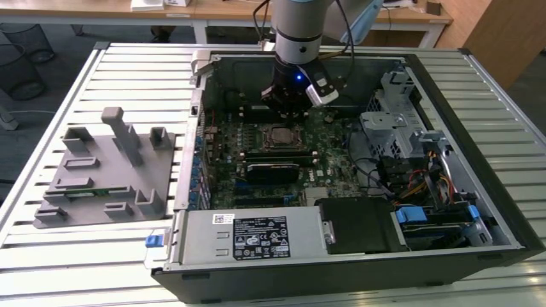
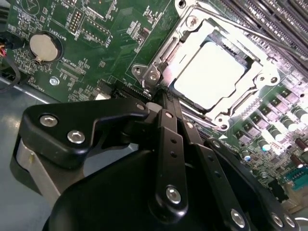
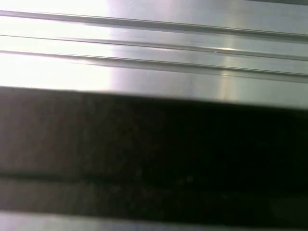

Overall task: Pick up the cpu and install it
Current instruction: 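Install the first cpu locking lever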

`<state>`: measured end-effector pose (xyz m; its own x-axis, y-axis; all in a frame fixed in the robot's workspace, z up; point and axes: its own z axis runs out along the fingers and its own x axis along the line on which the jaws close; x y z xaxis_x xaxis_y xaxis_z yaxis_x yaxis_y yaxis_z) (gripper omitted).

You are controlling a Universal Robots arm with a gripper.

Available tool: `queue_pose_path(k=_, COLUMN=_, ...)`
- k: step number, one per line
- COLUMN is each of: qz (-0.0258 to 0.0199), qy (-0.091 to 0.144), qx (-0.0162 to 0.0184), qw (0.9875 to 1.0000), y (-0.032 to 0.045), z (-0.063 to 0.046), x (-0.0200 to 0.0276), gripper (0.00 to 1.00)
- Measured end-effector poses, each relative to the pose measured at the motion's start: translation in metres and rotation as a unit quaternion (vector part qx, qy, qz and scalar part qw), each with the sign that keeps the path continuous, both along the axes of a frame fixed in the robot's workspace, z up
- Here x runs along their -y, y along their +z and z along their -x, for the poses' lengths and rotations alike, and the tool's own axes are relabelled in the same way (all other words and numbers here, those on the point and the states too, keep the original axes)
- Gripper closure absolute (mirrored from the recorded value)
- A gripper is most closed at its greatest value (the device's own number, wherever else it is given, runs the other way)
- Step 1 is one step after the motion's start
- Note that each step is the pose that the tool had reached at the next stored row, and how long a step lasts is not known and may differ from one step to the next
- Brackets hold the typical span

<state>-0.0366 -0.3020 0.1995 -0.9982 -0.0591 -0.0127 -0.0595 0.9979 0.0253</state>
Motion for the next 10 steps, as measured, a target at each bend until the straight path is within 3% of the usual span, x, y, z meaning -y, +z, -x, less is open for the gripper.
queue_pose_path(k=5, qz=0.001, qy=0.0, qx=0.0001, qw=1.0, y=-0.0001, z=0.0, x=0.0014, gripper=0.89)
queue_pose_path(k=10, qz=0.0049, qy=0.0, qx=0.0, qw=1.0, y=-0.0001, z=0.0, x=0.0026, gripper=0.89)
